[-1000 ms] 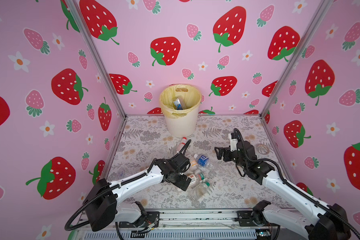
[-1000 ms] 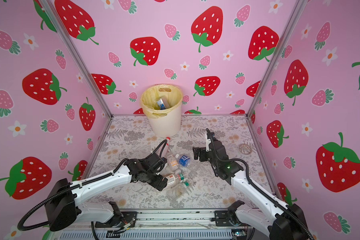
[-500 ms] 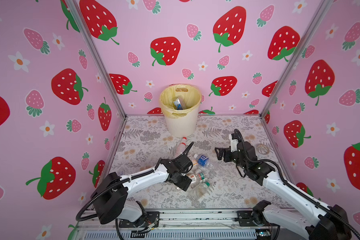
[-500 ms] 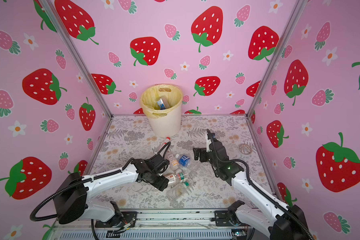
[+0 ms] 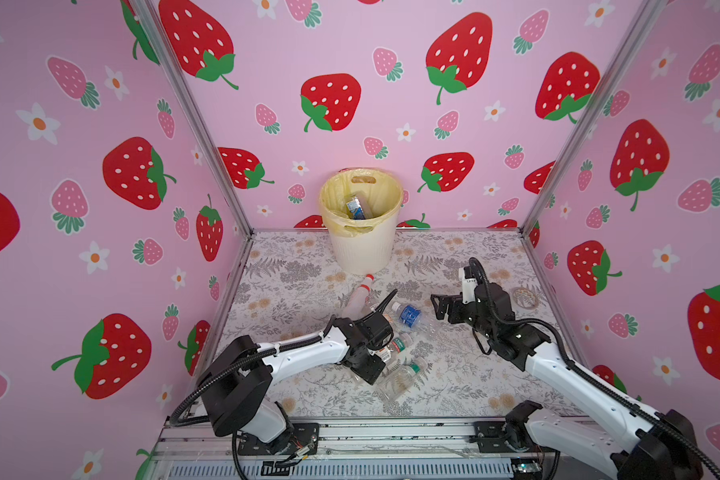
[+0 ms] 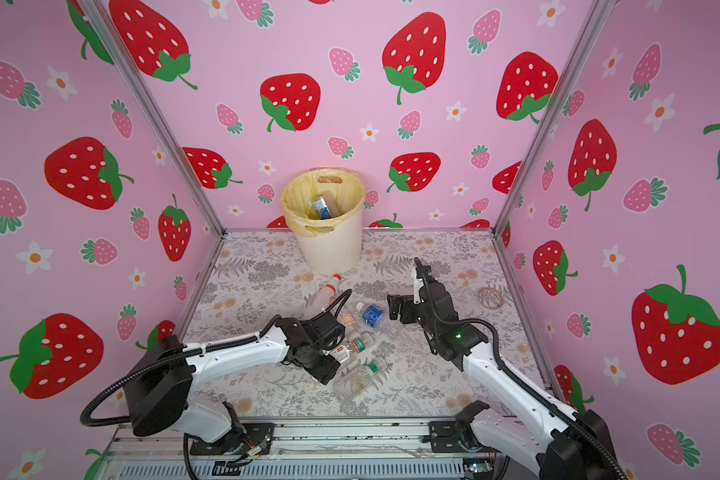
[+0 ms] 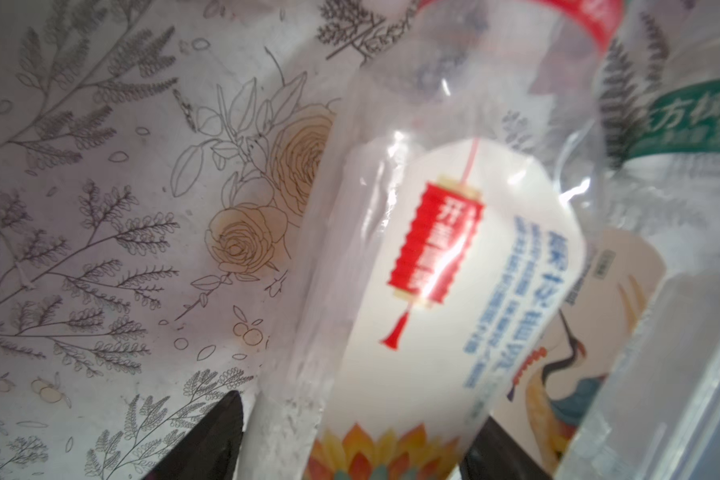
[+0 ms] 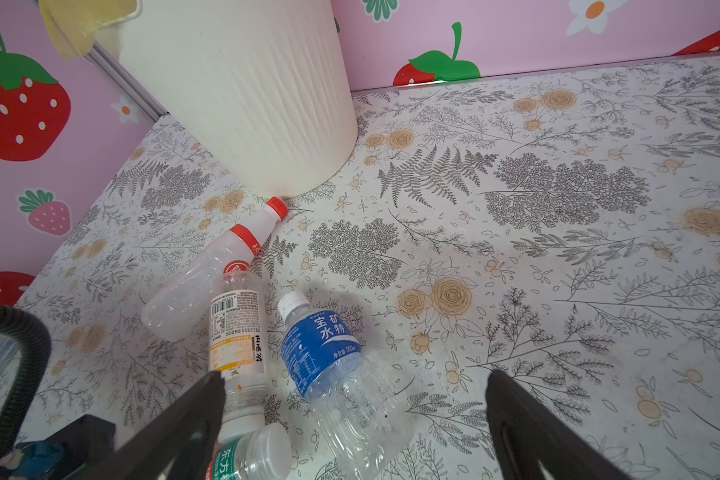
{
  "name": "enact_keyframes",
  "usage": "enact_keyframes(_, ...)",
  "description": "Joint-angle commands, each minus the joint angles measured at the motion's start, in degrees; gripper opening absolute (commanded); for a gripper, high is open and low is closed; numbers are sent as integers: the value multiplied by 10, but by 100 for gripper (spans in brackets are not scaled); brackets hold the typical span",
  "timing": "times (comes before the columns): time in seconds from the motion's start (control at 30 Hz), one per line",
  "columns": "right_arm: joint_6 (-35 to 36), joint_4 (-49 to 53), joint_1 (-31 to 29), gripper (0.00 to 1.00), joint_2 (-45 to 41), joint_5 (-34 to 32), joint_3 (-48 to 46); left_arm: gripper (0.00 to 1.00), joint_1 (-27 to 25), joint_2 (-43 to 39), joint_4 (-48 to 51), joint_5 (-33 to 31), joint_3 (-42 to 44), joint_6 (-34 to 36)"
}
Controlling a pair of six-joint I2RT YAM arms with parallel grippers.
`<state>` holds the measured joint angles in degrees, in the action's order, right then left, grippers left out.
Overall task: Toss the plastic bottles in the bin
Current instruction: 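Lower the left gripper onto the sunflower-labelled tea bottle and close on it, then lift the tea bottle with the left gripper and carry it over the bin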
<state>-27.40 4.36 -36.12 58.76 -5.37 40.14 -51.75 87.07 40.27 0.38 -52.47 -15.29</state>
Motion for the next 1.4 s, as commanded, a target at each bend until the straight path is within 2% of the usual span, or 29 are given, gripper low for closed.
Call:
enact_keyframes(0.0,-6,1,3,99,-2,-7,-1,75,-4,1,23,-19,-23,3)
enact_keyframes(0.1,-6,0,3,99,1,-6,-1,72,-5,-4,24,-19,-25,3)
enact_keyframes(0.2,-6,-1,4,99,5,-4,-1,60,-6,-16,23,-12,-25,6)
enact_keyframes(0.27,-6,-2,4,99,6,-3,-1,57,-6,-26,23,-9,-24,8)
enact_keyframes(1.07,-13,-13,6,99,7,5,-8,57,-6,-140,23,18,-61,-8)
enact_keyframes(1.37,-14,-12,7,99,6,5,-11,56,-5,-172,29,-12,-95,-18)
